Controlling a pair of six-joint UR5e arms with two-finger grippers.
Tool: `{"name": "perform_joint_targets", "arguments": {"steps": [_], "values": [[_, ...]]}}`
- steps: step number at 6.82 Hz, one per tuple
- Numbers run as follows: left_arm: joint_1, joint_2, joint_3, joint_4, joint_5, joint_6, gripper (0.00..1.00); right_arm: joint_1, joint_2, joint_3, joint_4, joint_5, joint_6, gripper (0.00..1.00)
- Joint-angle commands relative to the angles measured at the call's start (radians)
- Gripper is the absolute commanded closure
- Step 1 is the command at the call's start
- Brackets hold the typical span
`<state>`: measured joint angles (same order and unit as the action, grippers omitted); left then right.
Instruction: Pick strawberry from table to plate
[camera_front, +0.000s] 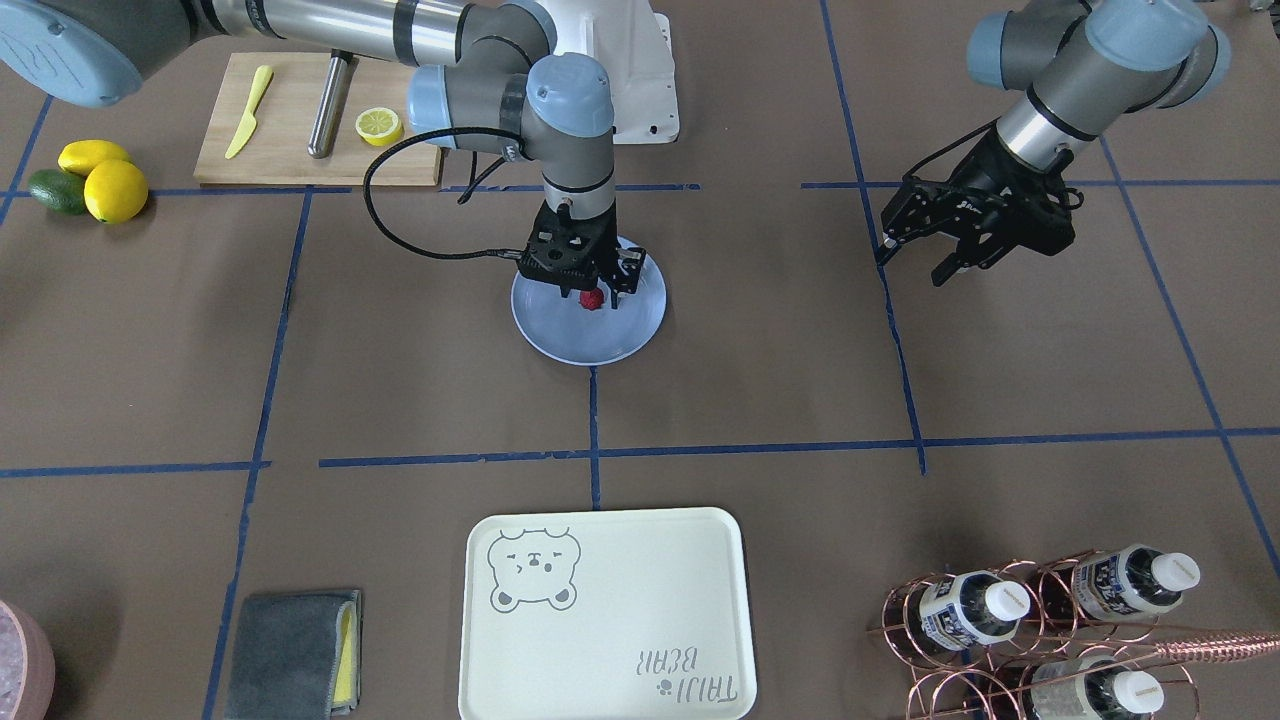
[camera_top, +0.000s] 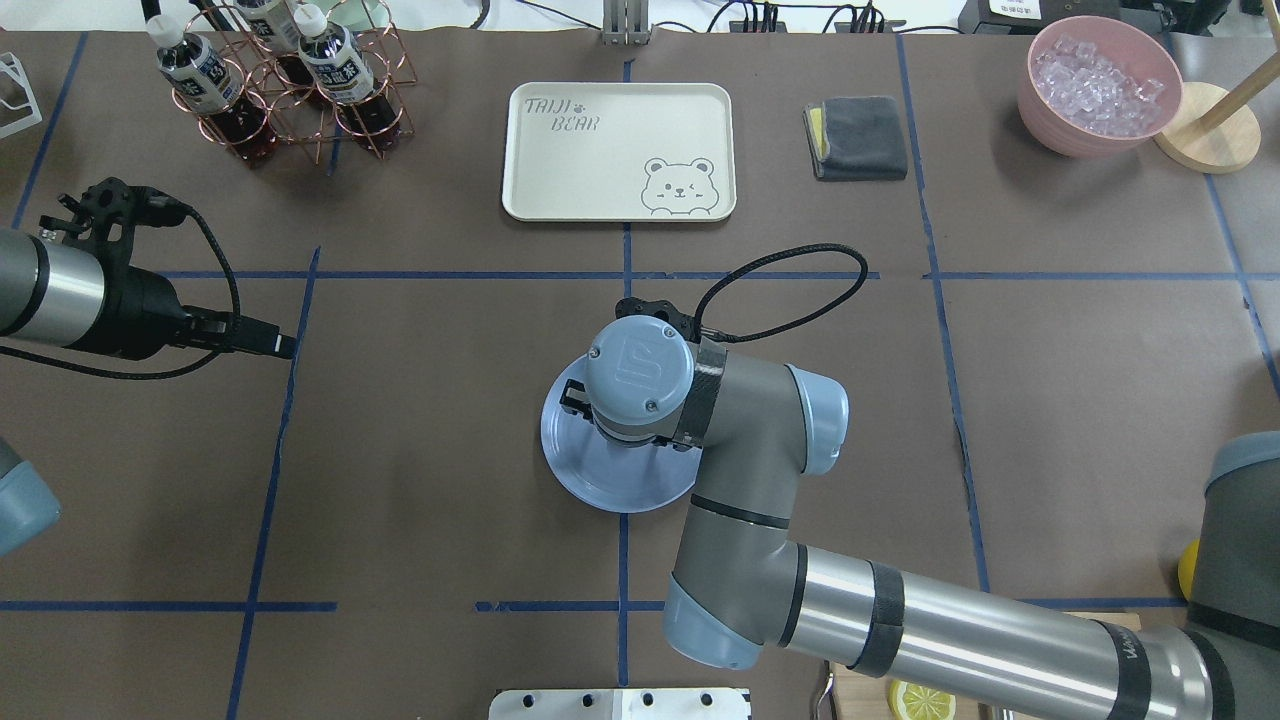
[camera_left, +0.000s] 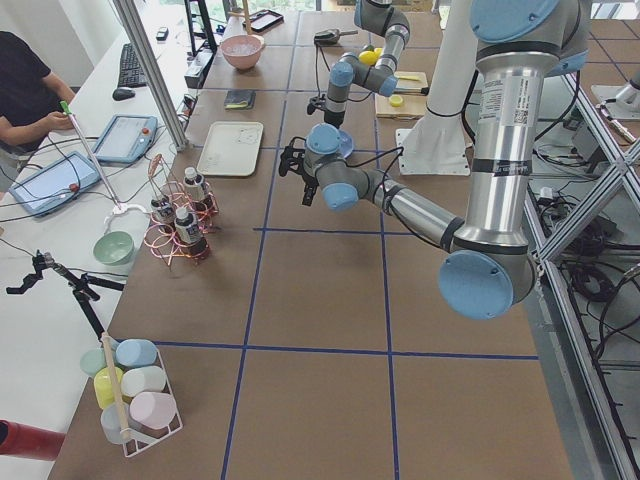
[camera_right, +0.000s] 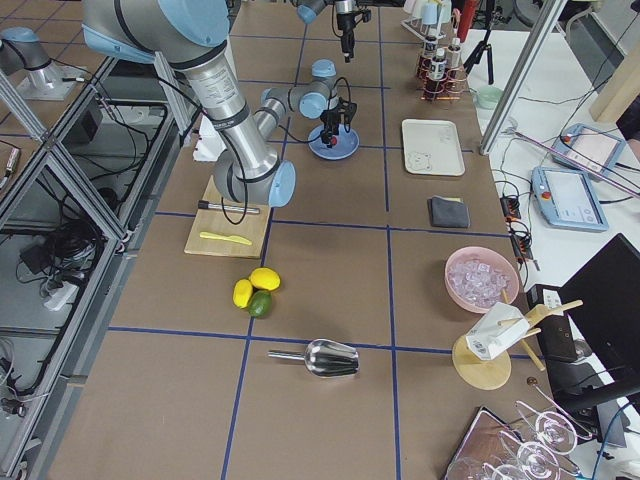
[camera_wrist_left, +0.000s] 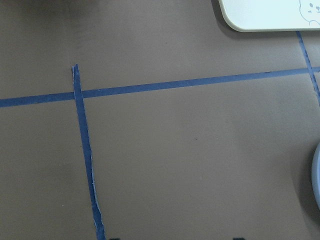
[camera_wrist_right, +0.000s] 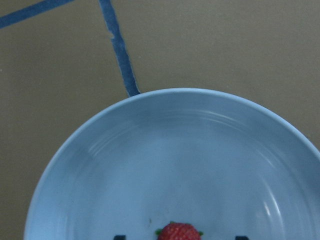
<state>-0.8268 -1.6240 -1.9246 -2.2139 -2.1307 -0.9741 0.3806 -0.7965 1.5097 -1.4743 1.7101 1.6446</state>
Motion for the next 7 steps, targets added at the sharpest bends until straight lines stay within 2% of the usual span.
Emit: {"name": "perform_joint_targets", "arguments": {"steps": [1,2,4,5,6,7], "values": [[-0.002,0.012,0.001,-0.001,0.0,0.008,0.2,0.03,-0.036,0.1,-0.055,0.02,-0.002,0.0],[-0.005,0.06,0.001,-0.004,-0.002,0.119,0.2,0.078,-0.111,0.219,-0.079,0.061,-0.015,0.0],[-0.168,0.149,0.039,0.002,-0.024,0.458,0.2,0.244,-0.345,0.45,-0.083,0.245,-0.214,0.0],[-0.304,0.164,0.111,0.009,-0.085,0.664,0.2,0.338,-0.466,0.518,-0.084,0.313,-0.365,0.0],[-0.427,0.165,0.181,0.026,-0.09,0.862,0.2,0.448,-0.592,0.562,-0.084,0.383,-0.538,0.0],[-0.537,0.145,0.24,0.107,-0.092,1.041,0.2,0.595,-0.71,0.581,-0.084,0.486,-0.769,0.0]]}}
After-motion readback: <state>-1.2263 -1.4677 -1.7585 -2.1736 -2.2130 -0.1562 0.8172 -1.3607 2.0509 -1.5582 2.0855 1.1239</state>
